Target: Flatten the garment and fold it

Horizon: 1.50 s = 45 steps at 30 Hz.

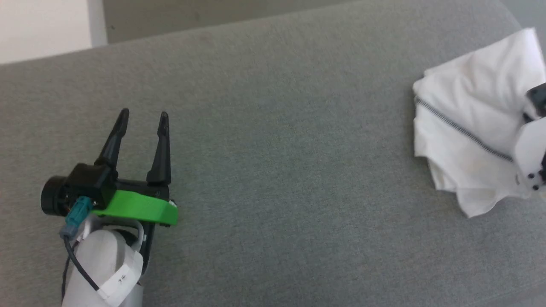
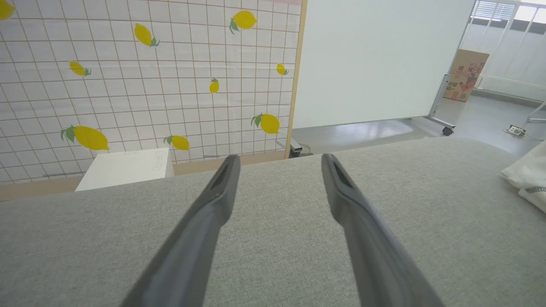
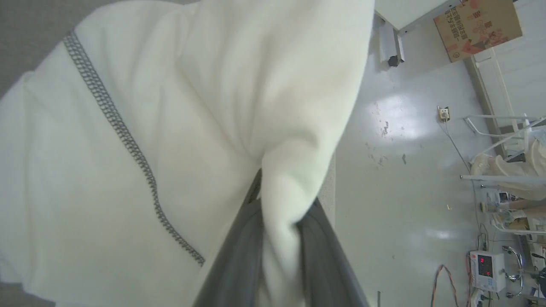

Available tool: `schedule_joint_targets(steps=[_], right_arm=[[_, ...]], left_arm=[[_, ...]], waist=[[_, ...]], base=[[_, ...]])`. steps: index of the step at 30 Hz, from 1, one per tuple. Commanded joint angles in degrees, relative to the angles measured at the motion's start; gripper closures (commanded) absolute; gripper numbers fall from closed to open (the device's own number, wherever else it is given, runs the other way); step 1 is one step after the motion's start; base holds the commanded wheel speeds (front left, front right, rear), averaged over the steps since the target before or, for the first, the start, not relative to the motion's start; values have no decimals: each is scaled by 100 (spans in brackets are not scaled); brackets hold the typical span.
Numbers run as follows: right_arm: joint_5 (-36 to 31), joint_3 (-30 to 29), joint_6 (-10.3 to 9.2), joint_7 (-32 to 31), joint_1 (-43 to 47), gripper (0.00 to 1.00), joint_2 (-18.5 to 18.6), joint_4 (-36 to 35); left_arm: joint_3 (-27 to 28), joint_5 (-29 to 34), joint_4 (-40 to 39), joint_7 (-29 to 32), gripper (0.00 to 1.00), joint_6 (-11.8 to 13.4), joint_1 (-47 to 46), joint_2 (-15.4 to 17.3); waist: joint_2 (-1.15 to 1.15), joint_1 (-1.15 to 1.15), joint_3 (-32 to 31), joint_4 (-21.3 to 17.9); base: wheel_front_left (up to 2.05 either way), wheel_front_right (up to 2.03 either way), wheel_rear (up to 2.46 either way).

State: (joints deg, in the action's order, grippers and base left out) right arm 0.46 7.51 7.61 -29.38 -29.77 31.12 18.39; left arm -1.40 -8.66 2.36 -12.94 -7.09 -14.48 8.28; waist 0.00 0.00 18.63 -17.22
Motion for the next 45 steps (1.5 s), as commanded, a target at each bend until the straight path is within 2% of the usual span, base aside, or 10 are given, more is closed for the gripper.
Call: schedule_joint_targets(steps=[1, 12, 20, 21, 22, 23, 27, 31, 38, 45], right_arm=[[-83, -104, -12, 218, -205, 100, -19, 166], [-1135, -1286, -12, 1088, -917, 100, -185, 1214], [-1808, -1893, -12, 1207, -1046, 100, -390, 1600], [-1861, -1956, -12, 1202, -1023, 73, -416, 1637], [-1923, -2015, -12, 1189, -987, 30, -443, 1677], [-1978, -2070, -12, 1156, -956, 0, -456, 1710], [-2110, -2357, -12, 1050, -766, 0, -509, 1770], [-1957, -2643, -12, 1152, -442, 0, -574, 1664], [-782, -2664, -12, 2164, 337, 0, -965, 817], [561, -2142, -12, 3046, 1409, 0, -1444, -578]], left_arm=[[-8, 45, -76, 48, 0, -33, -133, 91], [-9, 50, -356, 278, 0, -12, -310, 323], [-59, 1, -310, 236, 0, 24, -221, 309], [-69, -9, -280, 218, 0, 26, -207, 298], [-82, -21, -242, 195, 0, 29, -188, 282], [-89, -36, -197, 174, 0, 28, -175, 274], [-148, -118, 50, 52, 0, 23, -95, 201], [-213, -221, 331, -59, 0, 18, 52, 81], [-271, -399, 758, -167, 0, 21, 369, -127], [-342, -444, 910, -200, 0, 104, 546, -316]], waist=[[0, 0, 599, -247], [0, 0, 1244, 211], [0, 0, 1102, 398], [0, 0, 1043, 415], [0, 0, 968, 432], [0, 0, 891, 447], [0, 0, 466, 539], [0, 0, -67, 698], [0, 0, -938, 1040], [0, 0, -1456, 1439]], base=[[0, 0, 0], [0, 0, 0], [0, 0, 0], [0, 0, 0], [0, 0, 0], [0, 0, 0], [0, 0, 0], [0, 0, 0], [0, 0, 0], [0, 0, 0]])
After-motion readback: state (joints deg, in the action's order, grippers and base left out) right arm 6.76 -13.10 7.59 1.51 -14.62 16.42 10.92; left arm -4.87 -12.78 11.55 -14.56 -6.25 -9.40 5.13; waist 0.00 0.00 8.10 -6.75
